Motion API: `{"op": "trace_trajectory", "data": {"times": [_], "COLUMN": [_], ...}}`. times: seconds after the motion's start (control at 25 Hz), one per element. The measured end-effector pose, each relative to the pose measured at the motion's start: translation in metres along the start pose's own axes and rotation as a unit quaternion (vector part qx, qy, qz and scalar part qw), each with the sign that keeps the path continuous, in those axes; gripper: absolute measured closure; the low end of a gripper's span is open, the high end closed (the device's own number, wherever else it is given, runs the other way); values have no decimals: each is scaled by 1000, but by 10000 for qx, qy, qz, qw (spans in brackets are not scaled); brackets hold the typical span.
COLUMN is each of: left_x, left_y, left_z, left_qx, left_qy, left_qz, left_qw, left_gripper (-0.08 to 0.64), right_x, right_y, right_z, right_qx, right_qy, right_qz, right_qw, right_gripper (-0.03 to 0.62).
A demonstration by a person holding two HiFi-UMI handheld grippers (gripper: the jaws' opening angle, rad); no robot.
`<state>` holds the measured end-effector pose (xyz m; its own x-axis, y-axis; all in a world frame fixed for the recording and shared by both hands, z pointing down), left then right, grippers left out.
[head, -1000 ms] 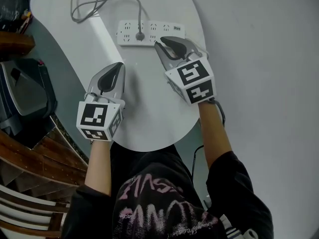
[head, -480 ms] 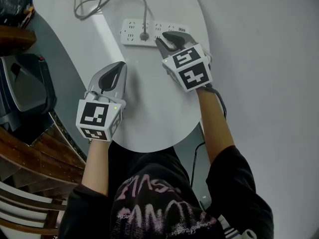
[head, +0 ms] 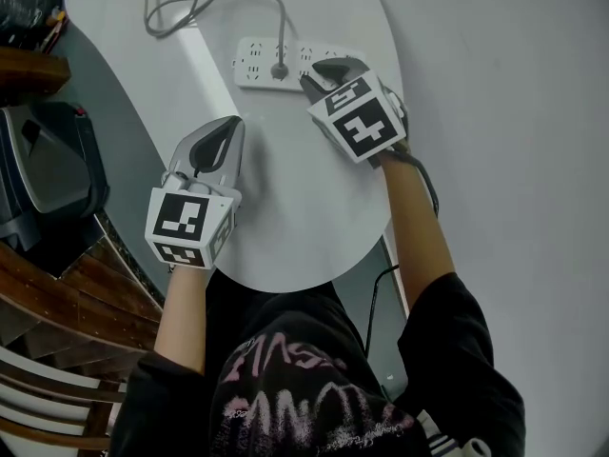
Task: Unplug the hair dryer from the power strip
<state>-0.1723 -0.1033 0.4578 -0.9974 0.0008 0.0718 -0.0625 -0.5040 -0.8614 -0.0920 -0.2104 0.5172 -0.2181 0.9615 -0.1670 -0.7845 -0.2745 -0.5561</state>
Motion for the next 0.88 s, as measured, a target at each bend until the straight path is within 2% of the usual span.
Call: {"op": "trace_trajectory", "data": {"times": [0.32, 0.72, 0.88], "left_x": [-5, -12, -11], "left_y": [3, 15, 20], "left_z": [8, 19, 27], "left_qx": [21, -11, 10], "left_qy": [-89, -183, -215], "left_qz": [-6, 128, 254], "left_qw": [10000, 9997, 9994], "left_gripper": [560, 560, 560], "right_x": [-2, -4, -3], "right_y": [-3, -2, -2], "right_z": [5, 4, 4], "right_qx": [371, 233, 202], "right_qy": [346, 583, 553], "right_qz": [47, 257, 217], "right_qw": [9987, 9977, 9980], "right_gripper": [491, 488, 488]}}
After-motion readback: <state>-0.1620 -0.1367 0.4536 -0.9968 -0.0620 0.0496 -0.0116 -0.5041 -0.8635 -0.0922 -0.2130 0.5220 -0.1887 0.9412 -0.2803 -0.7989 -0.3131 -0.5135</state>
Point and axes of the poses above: the fingertips, and each gripper's own axes: z forward along the fingers, x to its left, y out of its top, the point moved 1 cm from there along -z, backward along the fingers, and after that the axes turned 15 degrees about y, right-handed, at the moved point
